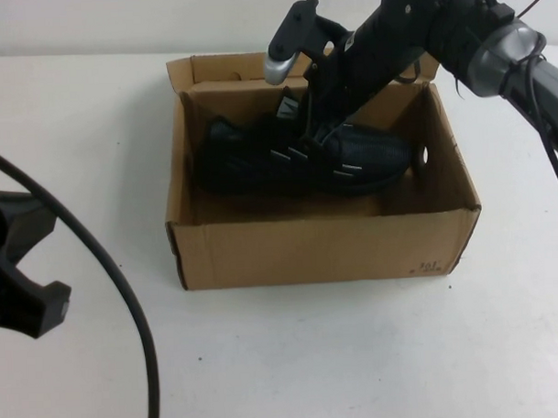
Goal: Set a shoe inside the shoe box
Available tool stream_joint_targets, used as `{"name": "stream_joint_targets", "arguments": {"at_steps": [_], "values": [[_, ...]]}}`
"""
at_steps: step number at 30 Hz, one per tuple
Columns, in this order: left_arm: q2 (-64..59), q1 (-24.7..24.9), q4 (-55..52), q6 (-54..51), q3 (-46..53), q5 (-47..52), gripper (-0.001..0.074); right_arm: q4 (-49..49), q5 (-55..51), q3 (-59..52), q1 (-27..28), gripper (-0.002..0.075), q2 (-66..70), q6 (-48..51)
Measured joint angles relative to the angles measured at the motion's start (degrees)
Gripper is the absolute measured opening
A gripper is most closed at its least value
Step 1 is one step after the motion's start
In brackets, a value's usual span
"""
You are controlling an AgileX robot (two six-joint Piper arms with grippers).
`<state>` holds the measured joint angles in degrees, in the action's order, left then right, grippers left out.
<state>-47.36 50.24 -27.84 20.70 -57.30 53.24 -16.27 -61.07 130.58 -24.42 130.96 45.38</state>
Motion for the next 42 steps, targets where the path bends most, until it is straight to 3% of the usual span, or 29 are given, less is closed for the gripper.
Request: {"name": "stream_joint_targets", "arguments": {"at_steps": [9, 17, 22, 25, 32, 36, 42], "values": [[0.0, 0.0, 0.1, 0.0, 0.0, 0.0, -0.0001, 0.5, 0.5, 0.0, 0.0, 0.0038, 0.6, 0.0], [0.0, 0.0, 0.1, 0.0, 0.0, 0.2, -0.0001, 0.5, 1.6, 0.1, 0.0, 0.0268, 0.3, -1.1], [0.0, 0.0, 0.1, 0.0, 0.0, 1.9, -0.0001, 0.5, 1.2, 0.1, 0.0, 0.03, -2.4, -1.3], [0.0, 0.0, 0.2, -0.3, 0.0, 2.3, -0.0001, 0.5, 0.2, 0.1, 0.0, 0.027, -5.1, -2.1], [1.9, 0.0, -0.1, -16.8, 0.0, 5.7, -0.0001, 1.3, -4.2, 0.4, 0.0, 0.0028, -15.1, -3.1], [2.7, 0.0, -4.3, -18.1, 0.0, 7.9, -0.0001, 1.8, -7.9, 0.5, 0.0, -0.0007, -22.5, -6.5], [3.0, 0.0, -7.0, -9.9, 0.0, 5.8, -0.0001, 9.2, -11.3, 0.7, 0.0, -0.0015, -33.2, -19.2]]}}
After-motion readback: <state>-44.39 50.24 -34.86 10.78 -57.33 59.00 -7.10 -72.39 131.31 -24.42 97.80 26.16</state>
